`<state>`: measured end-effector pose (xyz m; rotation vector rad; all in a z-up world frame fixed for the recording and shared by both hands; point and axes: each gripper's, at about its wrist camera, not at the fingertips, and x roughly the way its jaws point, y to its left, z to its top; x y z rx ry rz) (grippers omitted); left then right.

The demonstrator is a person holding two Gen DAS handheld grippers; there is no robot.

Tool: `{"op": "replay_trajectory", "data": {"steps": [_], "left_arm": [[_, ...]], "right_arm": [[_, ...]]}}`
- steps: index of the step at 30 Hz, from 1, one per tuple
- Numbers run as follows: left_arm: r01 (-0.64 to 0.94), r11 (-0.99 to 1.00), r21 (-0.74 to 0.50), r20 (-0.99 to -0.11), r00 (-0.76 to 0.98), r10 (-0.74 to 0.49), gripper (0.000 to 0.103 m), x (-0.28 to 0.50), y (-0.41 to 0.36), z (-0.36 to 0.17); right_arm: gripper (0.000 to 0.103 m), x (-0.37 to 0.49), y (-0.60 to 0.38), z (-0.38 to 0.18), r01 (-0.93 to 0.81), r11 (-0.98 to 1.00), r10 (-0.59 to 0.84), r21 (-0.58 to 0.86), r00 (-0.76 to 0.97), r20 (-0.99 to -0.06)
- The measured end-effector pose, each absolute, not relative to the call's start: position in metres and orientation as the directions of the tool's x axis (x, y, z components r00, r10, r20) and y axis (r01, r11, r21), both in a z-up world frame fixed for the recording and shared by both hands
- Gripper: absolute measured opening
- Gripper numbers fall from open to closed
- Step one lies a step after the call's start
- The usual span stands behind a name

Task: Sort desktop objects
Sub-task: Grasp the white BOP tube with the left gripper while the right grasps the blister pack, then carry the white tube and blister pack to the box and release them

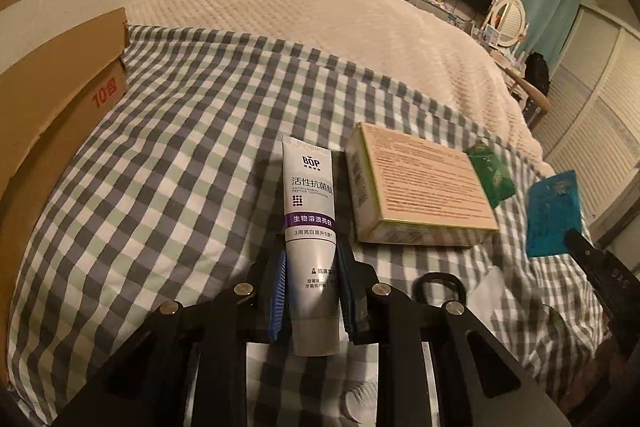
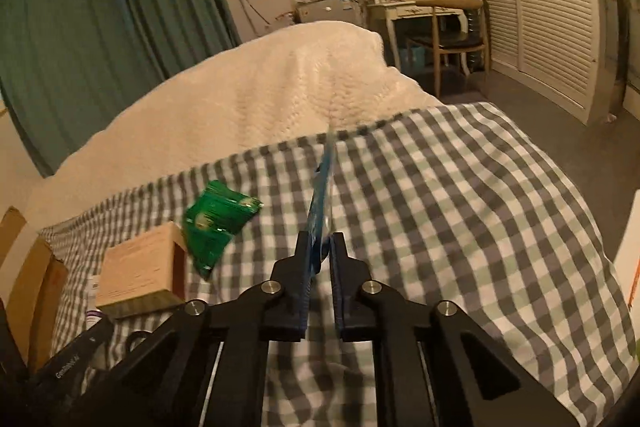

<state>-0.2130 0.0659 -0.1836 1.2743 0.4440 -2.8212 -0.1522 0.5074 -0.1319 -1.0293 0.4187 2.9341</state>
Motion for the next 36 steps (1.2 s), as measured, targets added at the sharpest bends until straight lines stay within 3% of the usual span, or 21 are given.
{"op": "replay_trajectory", "data": {"steps": [9, 14, 24, 30, 36], "left_arm": [[0.106, -0.965, -0.239, -0.712, -0.695, 0.100, 0.023, -0.192, 0.053, -0.132], [0.049, -0.974, -0.223, -0.640, -0.760, 0.109, 0.023, -0.162, 0.041, -0.079], [0.041, -0.939, -0.341, -0.558, -0.813, 0.167, 0.023, -0.114, 0.000, -0.030], [0.129, -0.906, -0.403, -0.638, -0.750, 0.177, 0.023, -0.116, -0.072, -0.032], [0.196, -0.872, -0.449, -0.634, -0.757, 0.156, 0.023, -0.112, -0.151, -0.028]], "right_arm": [[0.007, -0.148, 0.492, -0.102, -0.023, -0.964, -0.133, 0.264, -0.820, -0.557], [0.007, -0.126, 0.470, -0.062, 0.080, -0.952, -0.225, 0.296, -0.837, -0.498], [0.007, -0.025, 0.428, 0.010, 0.143, -0.923, -0.329, 0.356, -0.773, -0.542], [0.007, -0.010, 0.382, 0.042, 0.208, -0.903, -0.396, 0.376, -0.742, -0.541], [0.007, -0.016, 0.280, 0.047, 0.333, -0.850, -0.523, 0.408, -0.629, -0.575]]}}
